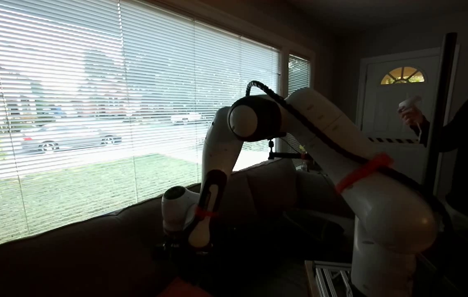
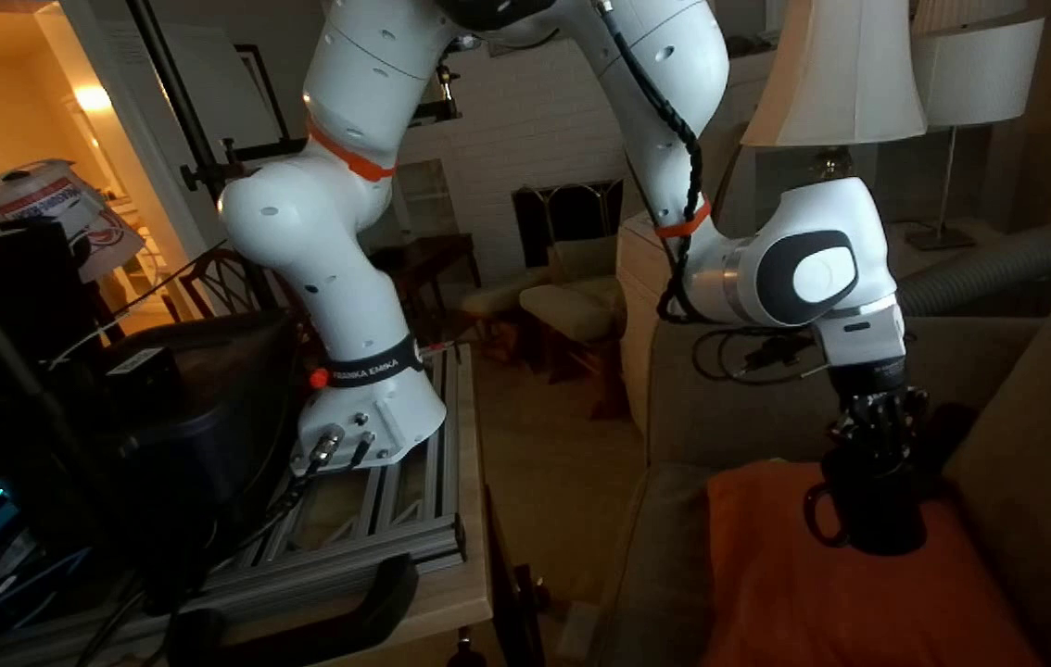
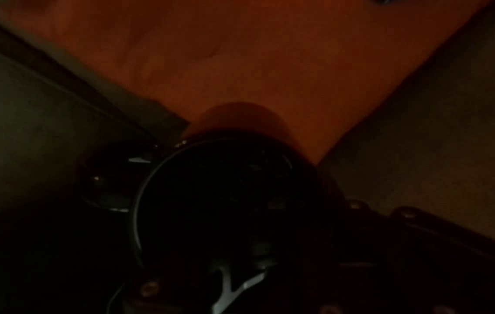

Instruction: Put the black mug on the orange pillow

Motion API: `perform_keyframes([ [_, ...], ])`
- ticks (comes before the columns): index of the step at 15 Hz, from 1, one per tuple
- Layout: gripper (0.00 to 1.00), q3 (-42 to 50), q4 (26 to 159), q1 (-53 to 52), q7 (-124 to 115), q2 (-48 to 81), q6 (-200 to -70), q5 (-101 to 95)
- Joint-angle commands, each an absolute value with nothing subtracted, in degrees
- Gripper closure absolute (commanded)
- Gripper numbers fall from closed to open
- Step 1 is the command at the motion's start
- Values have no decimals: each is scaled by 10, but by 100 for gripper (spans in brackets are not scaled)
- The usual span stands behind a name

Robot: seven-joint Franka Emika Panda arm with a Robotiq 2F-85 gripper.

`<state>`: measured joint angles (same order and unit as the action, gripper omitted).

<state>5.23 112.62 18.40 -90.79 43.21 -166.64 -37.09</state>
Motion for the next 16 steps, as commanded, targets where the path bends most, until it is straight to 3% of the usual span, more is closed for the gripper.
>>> perform_keyframes([
  [1, 91, 89, 1131, 136, -844, 434, -1678, -273],
  [3, 91, 85, 1131, 137, -843, 434, -1678, -266],
  [4, 98, 85, 1131, 139, -843, 435, -1678, -266],
  [16, 98, 39, 1025, 79, -642, 571, -1740, 67],
])
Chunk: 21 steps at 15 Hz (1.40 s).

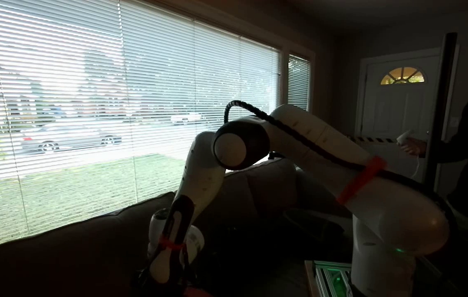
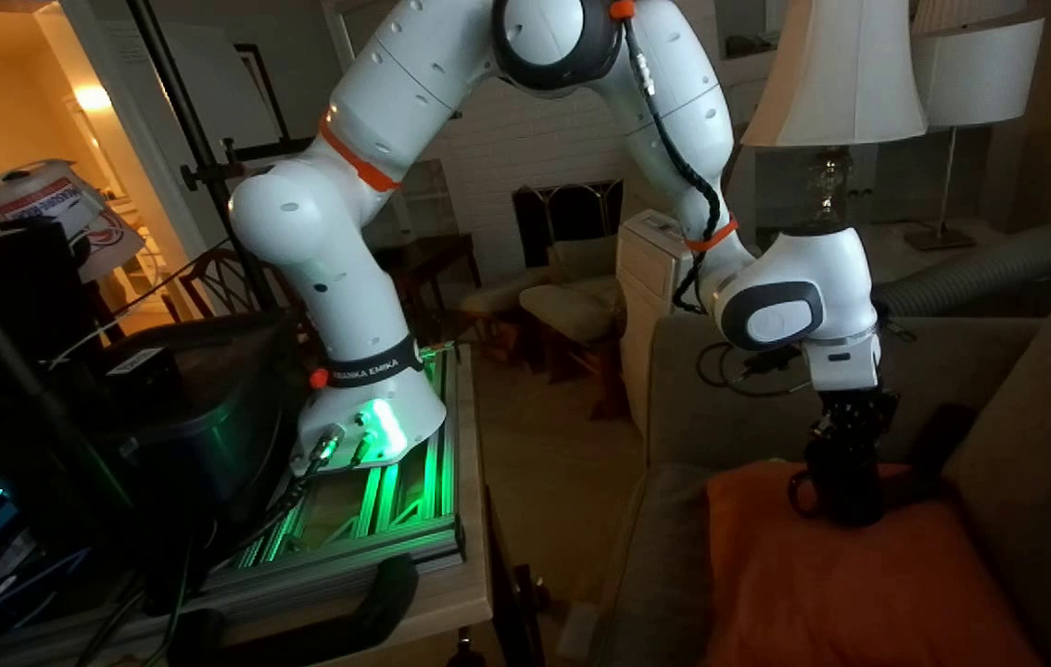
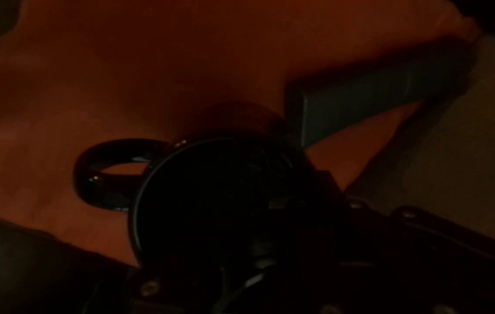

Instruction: Put the black mug on the orange pillow

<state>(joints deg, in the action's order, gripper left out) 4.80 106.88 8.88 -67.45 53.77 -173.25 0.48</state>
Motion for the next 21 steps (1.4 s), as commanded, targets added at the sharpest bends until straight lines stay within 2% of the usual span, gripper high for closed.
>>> perform_keyframes([
  [1, 98, 35, 1018, 73, -639, 574, -1736, 85],
  [7, 98, 11, 1011, 44, -627, 551, -1723, 155],
  [13, 98, 40, 1068, 8, -633, 495, -1697, 179],
  [17, 98, 19, 1101, 23, -631, 481, -1677, 202],
  [21, 98, 56, 1110, -3, -633, 499, -1672, 189],
])
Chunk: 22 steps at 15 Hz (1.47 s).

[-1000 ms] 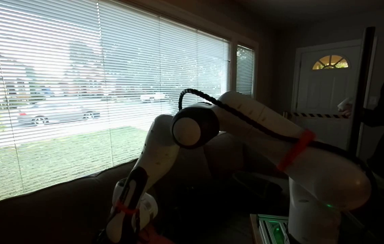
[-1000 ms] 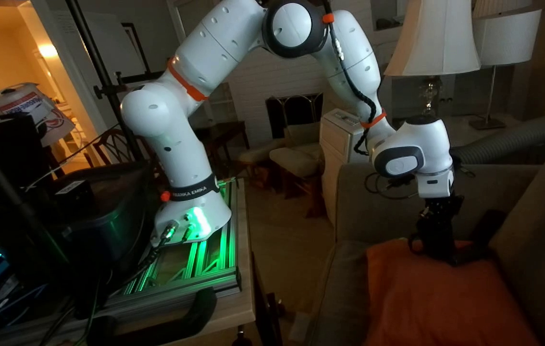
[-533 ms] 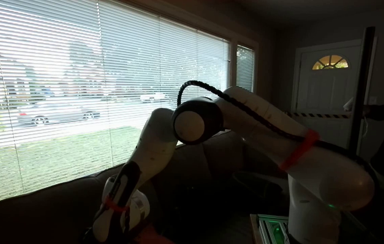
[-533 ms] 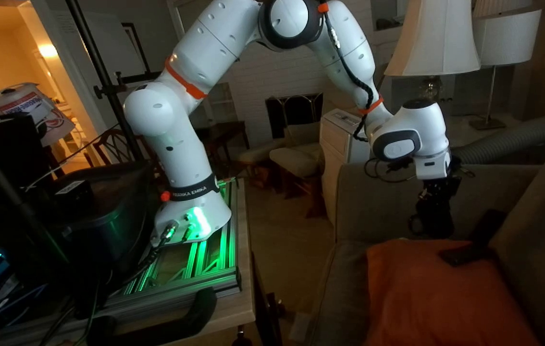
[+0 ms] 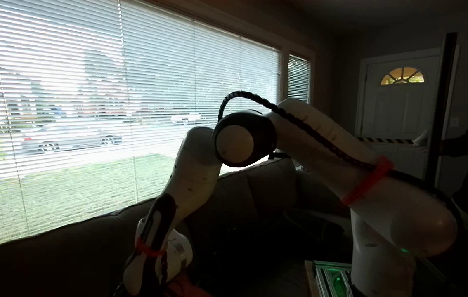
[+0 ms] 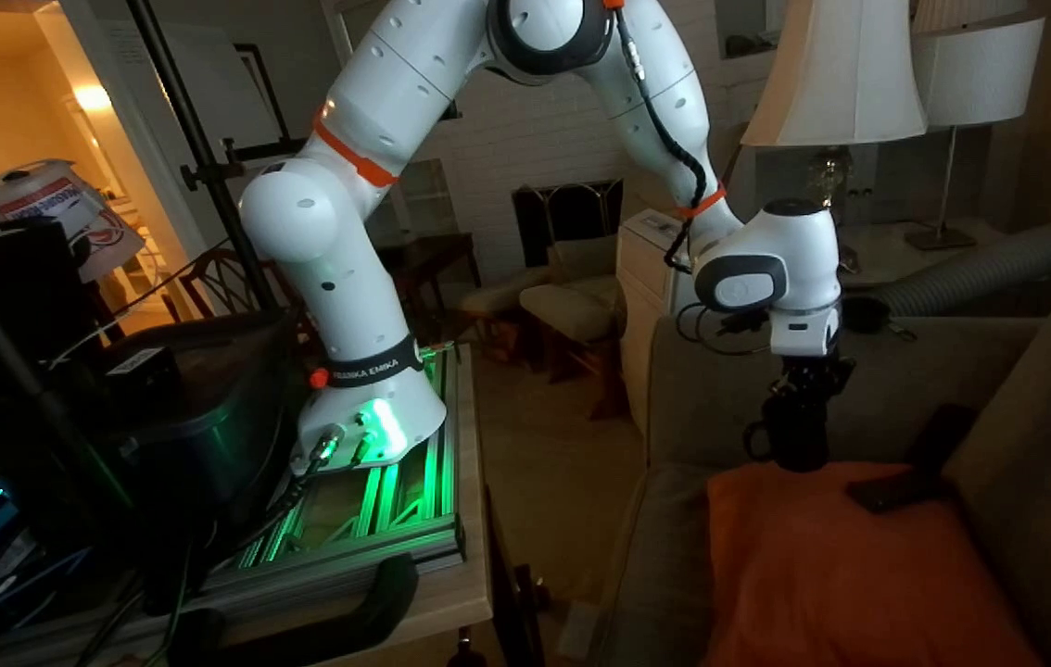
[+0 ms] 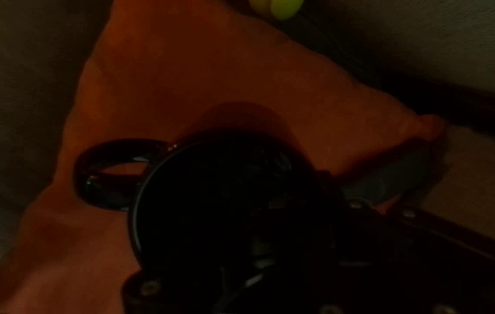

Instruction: Put the black mug on the orange pillow

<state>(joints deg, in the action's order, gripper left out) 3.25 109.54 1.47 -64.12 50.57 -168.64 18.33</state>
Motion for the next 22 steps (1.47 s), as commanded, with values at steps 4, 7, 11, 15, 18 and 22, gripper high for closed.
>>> perform_keyframes([
  [4, 98, 72, 1081, -15, -610, 536, -1671, 176],
  [7, 98, 80, 1057, -23, -600, 564, -1666, 177],
  [11, 98, 105, 1030, -36, -601, 598, -1659, 174],
  [15, 98, 133, 1017, -47, -607, 594, -1651, 171],
  [18, 98, 134, 1007, -41, -606, 603, -1656, 175],
  [22, 98, 89, 993, -8, -592, 621, -1677, 191],
])
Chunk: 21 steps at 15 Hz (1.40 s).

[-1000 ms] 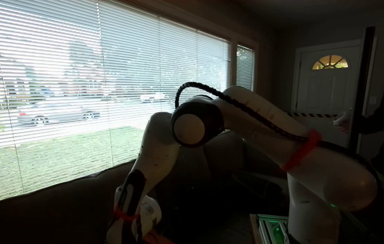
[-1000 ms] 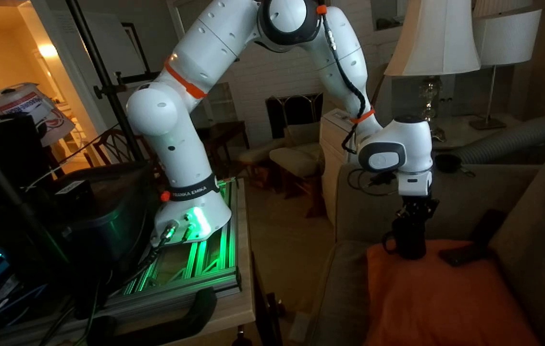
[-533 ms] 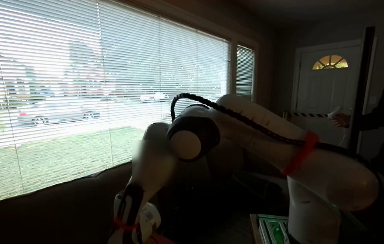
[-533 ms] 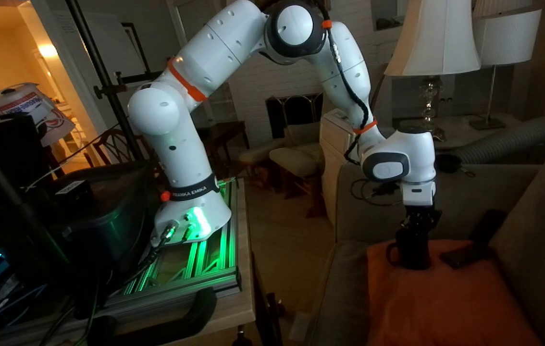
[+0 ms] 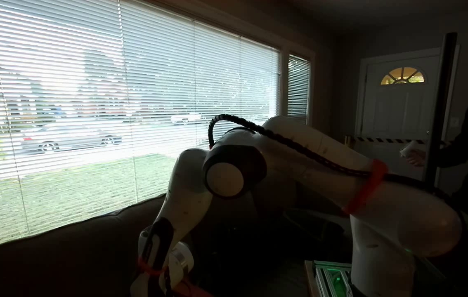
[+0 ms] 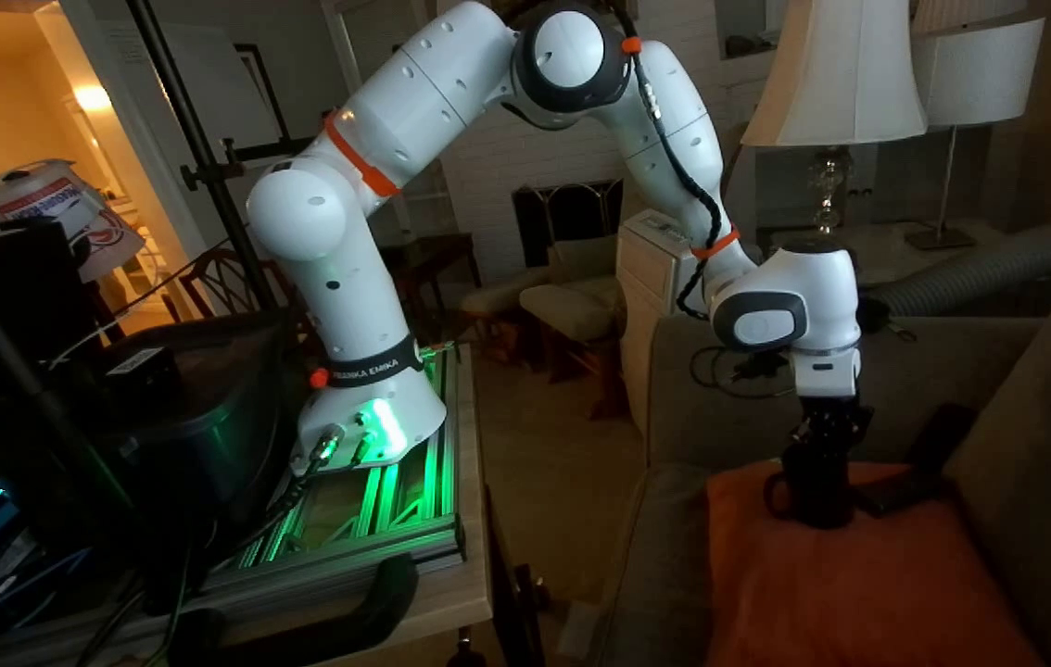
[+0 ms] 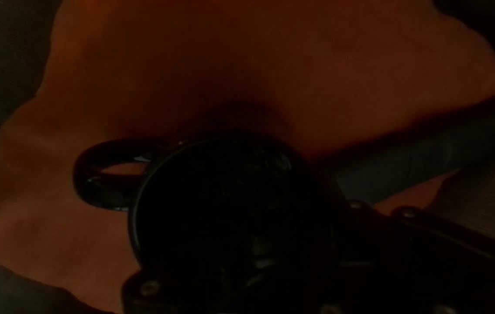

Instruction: Put the black mug on the orange pillow

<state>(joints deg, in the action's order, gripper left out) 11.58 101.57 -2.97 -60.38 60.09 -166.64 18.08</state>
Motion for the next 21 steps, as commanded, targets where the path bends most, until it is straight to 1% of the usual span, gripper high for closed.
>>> perform_keyframes([
  [1, 98, 81, 990, -3, -591, 626, -1679, 193],
  [7, 98, 60, 970, 17, -591, 658, -1675, 197],
  [8, 87, 59, 966, 19, -592, 661, -1672, 198],
  [9, 65, 61, 965, 18, -593, 662, -1667, 196],
  [10, 62, 62, 965, 18, -593, 661, -1665, 196],
  [11, 61, 64, 964, 16, -593, 660, -1661, 194],
  [12, 56, 66, 963, 15, -593, 657, -1653, 192],
  [19, 3, 82, 950, 3, -590, 621, -1595, 180],
  [20, 0, 74, 947, 9, -582, 613, -1582, 181],
  [21, 0, 63, 945, 17, -574, 605, -1570, 184],
])
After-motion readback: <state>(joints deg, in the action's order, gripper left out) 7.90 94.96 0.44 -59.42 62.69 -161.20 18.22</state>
